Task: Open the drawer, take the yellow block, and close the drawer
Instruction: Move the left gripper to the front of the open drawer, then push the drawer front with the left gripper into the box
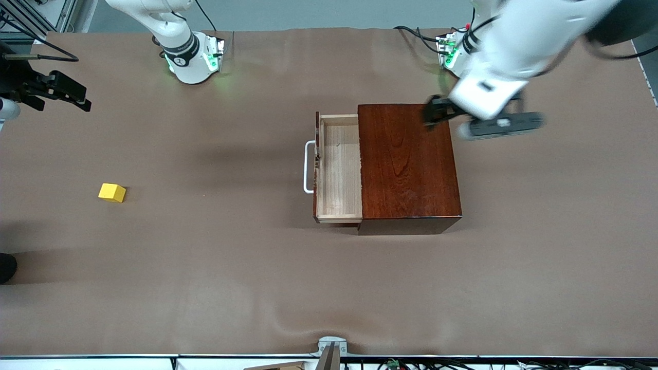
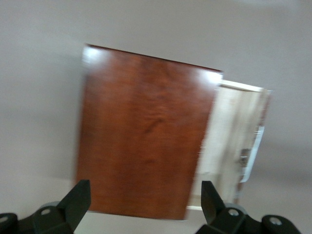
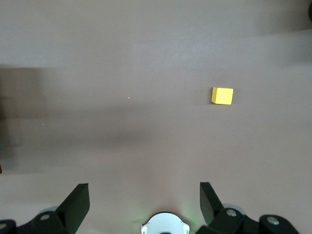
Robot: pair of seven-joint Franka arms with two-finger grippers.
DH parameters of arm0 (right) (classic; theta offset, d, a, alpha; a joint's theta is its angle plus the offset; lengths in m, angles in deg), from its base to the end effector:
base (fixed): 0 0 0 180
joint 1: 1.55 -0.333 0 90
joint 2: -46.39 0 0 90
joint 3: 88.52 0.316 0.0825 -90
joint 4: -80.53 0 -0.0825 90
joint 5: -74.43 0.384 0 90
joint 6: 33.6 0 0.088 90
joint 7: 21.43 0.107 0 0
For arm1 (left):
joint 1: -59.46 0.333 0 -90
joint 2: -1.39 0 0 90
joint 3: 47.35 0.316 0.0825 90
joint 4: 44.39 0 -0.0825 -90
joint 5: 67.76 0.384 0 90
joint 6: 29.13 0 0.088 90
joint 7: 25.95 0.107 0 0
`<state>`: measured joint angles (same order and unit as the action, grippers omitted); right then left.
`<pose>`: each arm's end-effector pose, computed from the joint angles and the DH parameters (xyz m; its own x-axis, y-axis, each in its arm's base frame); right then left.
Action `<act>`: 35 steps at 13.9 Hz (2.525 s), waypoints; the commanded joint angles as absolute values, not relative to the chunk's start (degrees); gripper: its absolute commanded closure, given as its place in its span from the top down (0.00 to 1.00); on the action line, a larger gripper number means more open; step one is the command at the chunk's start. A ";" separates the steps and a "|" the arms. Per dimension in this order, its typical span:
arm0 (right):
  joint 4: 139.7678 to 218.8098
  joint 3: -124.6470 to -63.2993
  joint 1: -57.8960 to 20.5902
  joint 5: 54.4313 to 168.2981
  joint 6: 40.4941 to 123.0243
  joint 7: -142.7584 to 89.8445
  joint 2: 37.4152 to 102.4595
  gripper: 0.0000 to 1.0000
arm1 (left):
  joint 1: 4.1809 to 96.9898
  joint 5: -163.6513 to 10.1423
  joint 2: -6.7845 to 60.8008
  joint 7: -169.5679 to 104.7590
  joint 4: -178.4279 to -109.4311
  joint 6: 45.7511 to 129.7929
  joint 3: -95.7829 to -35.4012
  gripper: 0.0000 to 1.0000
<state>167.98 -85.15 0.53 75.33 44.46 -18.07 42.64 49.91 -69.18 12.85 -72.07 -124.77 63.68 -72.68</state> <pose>0.5112 0.0146 0.6627 0.9945 -0.0335 -0.0989 -0.0342 -0.9994 -0.0060 0.5187 -0.3309 0.6018 0.9779 0.2017 -0.0545 0.2064 -0.9732 0.1016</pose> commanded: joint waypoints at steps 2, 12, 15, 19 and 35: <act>168.16 -84.74 1.17 76.28 44.45 -17.38 41.90 1.00 | 39.53 -68.56 23.77 -92.08 -118.15 73.15 -71.62 1.00; 168.16 -84.74 1.17 76.28 44.45 -17.29 41.90 1.00 | 17.24 -59.87 37.23 -136.30 -116.38 93.12 -61.01 1.00; 168.16 -84.74 1.26 76.28 44.45 -17.29 41.90 1.00 | 8.06 -59.94 40.57 -143.43 -116.37 95.05 -53.87 1.00; 168.16 -84.74 1.35 76.28 44.36 -17.29 41.90 1.00 | 6.29 -58.28 44.27 -150.23 -116.73 95.50 -52.81 1.00; 168.25 -84.74 1.35 76.28 44.27 -17.21 41.90 1.00 | 8.39 -57.83 45.16 -154.27 -117.34 94.98 -49.73 1.00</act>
